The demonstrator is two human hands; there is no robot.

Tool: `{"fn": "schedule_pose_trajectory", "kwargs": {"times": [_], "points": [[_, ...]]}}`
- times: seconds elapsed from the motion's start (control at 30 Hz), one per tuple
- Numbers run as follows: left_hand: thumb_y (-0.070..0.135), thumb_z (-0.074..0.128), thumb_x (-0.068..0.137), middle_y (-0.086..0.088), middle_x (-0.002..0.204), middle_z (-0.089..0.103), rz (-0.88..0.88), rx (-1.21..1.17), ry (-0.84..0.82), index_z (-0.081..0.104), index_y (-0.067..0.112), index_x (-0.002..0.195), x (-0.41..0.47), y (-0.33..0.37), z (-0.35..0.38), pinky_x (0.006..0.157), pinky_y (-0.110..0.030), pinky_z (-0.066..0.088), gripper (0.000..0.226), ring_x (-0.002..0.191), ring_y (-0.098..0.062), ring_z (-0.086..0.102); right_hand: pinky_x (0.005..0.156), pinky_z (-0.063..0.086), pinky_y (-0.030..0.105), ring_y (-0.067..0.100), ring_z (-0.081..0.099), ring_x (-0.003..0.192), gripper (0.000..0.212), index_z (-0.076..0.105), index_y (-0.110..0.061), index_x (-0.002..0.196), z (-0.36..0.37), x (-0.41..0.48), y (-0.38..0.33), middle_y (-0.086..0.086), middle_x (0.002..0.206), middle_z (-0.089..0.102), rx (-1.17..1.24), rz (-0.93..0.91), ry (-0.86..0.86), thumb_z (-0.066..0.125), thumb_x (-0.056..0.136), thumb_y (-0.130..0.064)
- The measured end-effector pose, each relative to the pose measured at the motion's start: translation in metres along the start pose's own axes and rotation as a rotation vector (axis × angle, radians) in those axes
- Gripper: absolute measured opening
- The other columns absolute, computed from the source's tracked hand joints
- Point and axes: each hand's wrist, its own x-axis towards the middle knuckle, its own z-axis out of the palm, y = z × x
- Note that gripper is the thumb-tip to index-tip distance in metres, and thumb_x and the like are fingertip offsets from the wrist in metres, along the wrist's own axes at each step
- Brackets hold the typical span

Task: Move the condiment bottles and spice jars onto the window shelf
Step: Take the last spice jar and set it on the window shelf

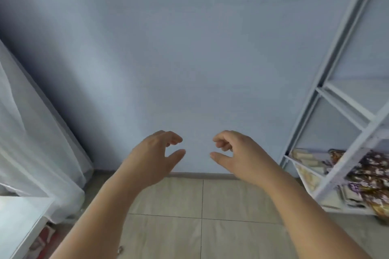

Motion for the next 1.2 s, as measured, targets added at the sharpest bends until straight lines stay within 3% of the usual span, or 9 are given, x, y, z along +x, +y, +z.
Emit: {"fn": "schedule_pose_trajectory", "kwargs": {"times": [0.33, 0.6, 0.83, 0.97, 1.2], "points": [[0.052, 0.06, 0.095, 0.023, 0.117, 0.061, 0.215, -0.09, -0.102, 0.061, 0.04, 0.124, 0.015, 0.205, 0.091, 0.097, -0.028, 0.049, 0.03, 0.11, 0.003, 0.058, 0.095, 0.051, 0.027, -0.003, 0.057, 0.107, 0.039, 0.058, -0.034, 0.129, -0.133, -0.134, 0.148, -0.021, 0.115, 0.06, -0.044, 0.204, 0.13, 0.067, 0.093, -0.048], [0.052, 0.059, 0.096, 0.024, 0.118, 0.061, 0.406, -0.081, -0.217, 0.06, 0.04, 0.125, 0.04, 0.315, 0.142, 0.099, -0.028, 0.048, 0.031, 0.112, 0.003, 0.058, 0.093, 0.053, 0.026, -0.004, 0.058, 0.106, 0.044, 0.057, -0.033, 0.132, -0.192, -0.199, 0.22, -0.02, 0.118, 0.061, -0.035, 0.333, 0.23, 0.068, 0.093, -0.049], [0.051, 0.06, 0.096, 0.023, 0.12, 0.061, 0.504, -0.12, -0.28, 0.061, 0.04, 0.125, 0.088, 0.388, 0.188, 0.098, -0.027, 0.048, 0.03, 0.11, 0.002, 0.058, 0.092, 0.053, 0.027, -0.003, 0.058, 0.104, 0.042, 0.059, -0.033, 0.129, -0.243, -0.204, 0.28, -0.019, 0.116, 0.061, -0.068, 0.407, 0.278, 0.066, 0.092, -0.051], [0.051, 0.06, 0.096, 0.023, 0.124, 0.06, 0.543, -0.16, -0.298, 0.06, 0.038, 0.128, 0.126, 0.43, 0.213, 0.097, -0.023, 0.047, 0.034, 0.112, 0.003, 0.058, 0.088, 0.05, 0.02, -0.006, 0.056, 0.103, 0.042, 0.057, -0.034, 0.13, -0.28, -0.191, 0.322, -0.02, 0.117, 0.06, -0.109, 0.444, 0.288, 0.066, 0.092, -0.052], [0.052, 0.06, 0.096, 0.022, 0.124, 0.061, 0.632, -0.217, -0.374, 0.06, 0.038, 0.128, 0.183, 0.503, 0.247, 0.101, -0.03, 0.05, 0.034, 0.112, 0.003, 0.058, 0.088, 0.049, 0.022, -0.006, 0.057, 0.103, 0.04, 0.055, -0.036, 0.13, -0.336, -0.177, 0.38, -0.023, 0.116, 0.061, -0.154, 0.51, 0.357, 0.065, 0.094, -0.05]]}}
